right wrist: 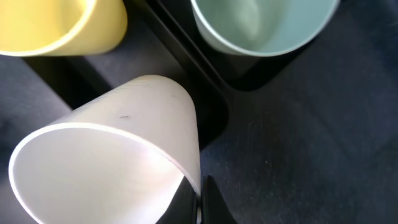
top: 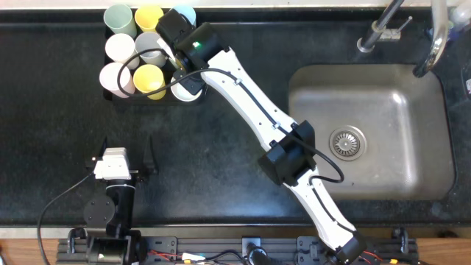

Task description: Store Cups

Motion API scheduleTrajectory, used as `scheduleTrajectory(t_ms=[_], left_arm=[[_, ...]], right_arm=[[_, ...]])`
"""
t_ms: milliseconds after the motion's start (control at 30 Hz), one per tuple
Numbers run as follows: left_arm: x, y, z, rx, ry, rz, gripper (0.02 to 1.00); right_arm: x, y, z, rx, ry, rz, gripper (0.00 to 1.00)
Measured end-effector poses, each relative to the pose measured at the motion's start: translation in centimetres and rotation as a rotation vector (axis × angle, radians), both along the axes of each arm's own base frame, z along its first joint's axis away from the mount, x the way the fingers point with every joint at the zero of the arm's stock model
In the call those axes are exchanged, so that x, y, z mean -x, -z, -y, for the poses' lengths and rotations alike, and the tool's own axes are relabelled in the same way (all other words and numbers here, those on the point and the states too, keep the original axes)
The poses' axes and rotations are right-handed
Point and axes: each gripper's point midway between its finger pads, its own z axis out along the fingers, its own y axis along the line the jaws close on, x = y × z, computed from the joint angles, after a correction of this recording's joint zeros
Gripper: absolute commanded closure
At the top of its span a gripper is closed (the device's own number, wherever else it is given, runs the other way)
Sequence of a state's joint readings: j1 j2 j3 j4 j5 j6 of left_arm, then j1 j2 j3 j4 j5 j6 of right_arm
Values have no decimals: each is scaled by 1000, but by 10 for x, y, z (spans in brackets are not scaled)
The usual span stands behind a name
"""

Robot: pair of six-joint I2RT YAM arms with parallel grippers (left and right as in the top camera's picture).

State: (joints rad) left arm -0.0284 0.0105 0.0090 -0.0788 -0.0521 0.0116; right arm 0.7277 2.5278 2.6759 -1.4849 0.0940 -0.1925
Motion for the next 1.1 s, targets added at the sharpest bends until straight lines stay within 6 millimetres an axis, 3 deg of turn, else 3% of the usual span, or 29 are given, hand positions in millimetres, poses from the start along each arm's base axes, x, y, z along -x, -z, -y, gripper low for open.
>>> scheduleTrajectory(t_ms=[167, 367, 400, 467, 533, 933, 1100], left_arm=[[0, 0, 0, 0, 0, 0, 20], [0, 0, 0, 0, 0, 0, 20], [0, 0, 0, 0, 0, 0, 20], [0, 0, 0, 0, 0, 0, 20], [0, 0, 0, 0, 0, 0, 20], [0, 0, 0, 0, 0, 0, 20], [0, 0, 0, 0, 0, 0, 20]], right_arm=[[0, 16, 0, 23, -6, -22, 958], [-1, 17, 0, 27, -13, -21, 954], [-1, 17, 1, 27, -13, -20, 906], [-1, 17, 0, 24, -12, -18, 542], [-3, 16, -2, 19, -16, -10, 1], [-17, 10, -8, -11, -5, 47, 3], [-44, -20, 4, -50, 86, 153, 3]])
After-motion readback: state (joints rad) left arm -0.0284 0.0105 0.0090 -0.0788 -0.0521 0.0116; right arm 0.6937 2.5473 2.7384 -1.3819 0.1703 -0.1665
